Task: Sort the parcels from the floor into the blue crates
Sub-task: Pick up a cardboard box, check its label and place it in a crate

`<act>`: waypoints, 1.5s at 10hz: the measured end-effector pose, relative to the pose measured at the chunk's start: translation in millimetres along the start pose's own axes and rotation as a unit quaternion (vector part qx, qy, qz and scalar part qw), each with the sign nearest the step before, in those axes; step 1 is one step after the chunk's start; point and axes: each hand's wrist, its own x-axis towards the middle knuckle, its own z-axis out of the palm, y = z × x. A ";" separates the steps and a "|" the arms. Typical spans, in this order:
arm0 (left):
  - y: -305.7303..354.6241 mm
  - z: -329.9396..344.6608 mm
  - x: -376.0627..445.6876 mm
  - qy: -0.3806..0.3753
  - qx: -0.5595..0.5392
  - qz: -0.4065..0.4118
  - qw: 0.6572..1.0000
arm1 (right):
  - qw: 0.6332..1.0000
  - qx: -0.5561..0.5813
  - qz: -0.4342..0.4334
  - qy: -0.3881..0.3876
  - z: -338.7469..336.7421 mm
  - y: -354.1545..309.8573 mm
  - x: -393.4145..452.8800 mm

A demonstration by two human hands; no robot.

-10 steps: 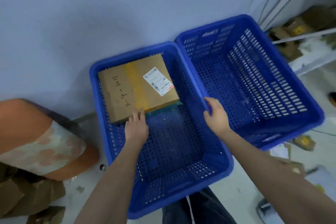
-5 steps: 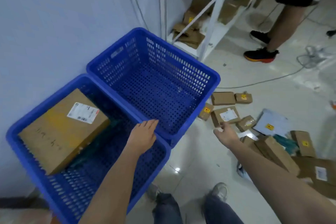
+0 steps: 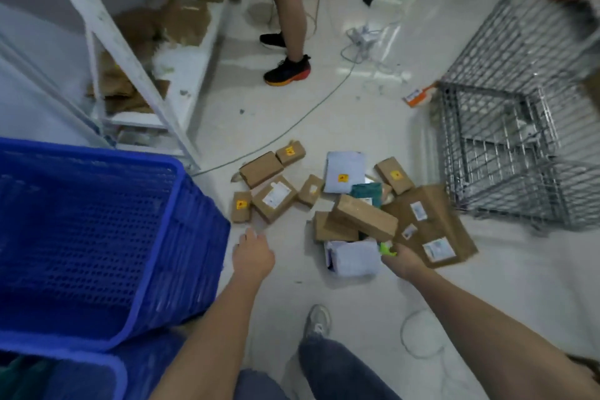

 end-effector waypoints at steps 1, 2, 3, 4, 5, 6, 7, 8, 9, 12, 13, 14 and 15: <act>43.8 -5.3 17.9 -0.008 0.032 0.053 0.998 | 0.999 0.014 0.010 0.032 -24.2 32.6 5.9; 71.2 -6.8 33.6 -0.034 0.077 0.088 0.993 | 0.997 0.040 0.066 0.029 -33.1 59.5 9.5; 84.6 -6.9 50.3 -0.064 0.133 0.105 0.983 | 0.989 0.078 0.124 0.024 -32.5 79.4 5.4; 93.9 -10.2 72.7 -0.096 0.161 0.097 0.978 | 0.979 0.111 0.170 0.020 -28.6 93.9 -0.7; 108.5 -15.0 98.2 -0.132 0.141 0.107 0.975 | 0.969 0.142 0.200 0.015 -27.4 101.1 -3.7; 134.4 -18.5 123.1 -0.158 0.151 0.139 0.966 | 0.960 0.170 0.221 0.026 -32.0 105.4 -1.7; 169.1 -19.0 141.7 -0.160 0.163 0.161 0.960 | 0.948 0.215 0.231 0.030 -31.3 108.7 1.3; 209.4 -14.2 145.2 -0.161 0.171 0.171 0.957 | 0.935 0.250 0.248 0.030 -23.3 115.8 -0.3; 247.1 -1.9 149.5 -0.143 0.196 0.210 0.947 | 0.920 0.285 0.267 0.017 -19.4 132.8 -0.4; 337.9 37.1 148.3 -0.170 0.290 0.337 0.879 | 0.892 0.339 0.297 0.003 -47.9 223.7 18.0; 385.0 43.6 139.0 -0.176 0.179 0.194 0.948 | 0.873 0.378 0.308 0.010 -63.1 264.9 33.2; 422.7 71.5 145.3 -0.171 0.171 0.162 0.957 | 0.818 0.452 0.355 0.025 -77.9 297.8 48.0; 470.4 98.0 147.2 -0.166 0.177 0.180 0.953 | 0.762 0.534 0.365 0.036 -105.8 310.2 82.8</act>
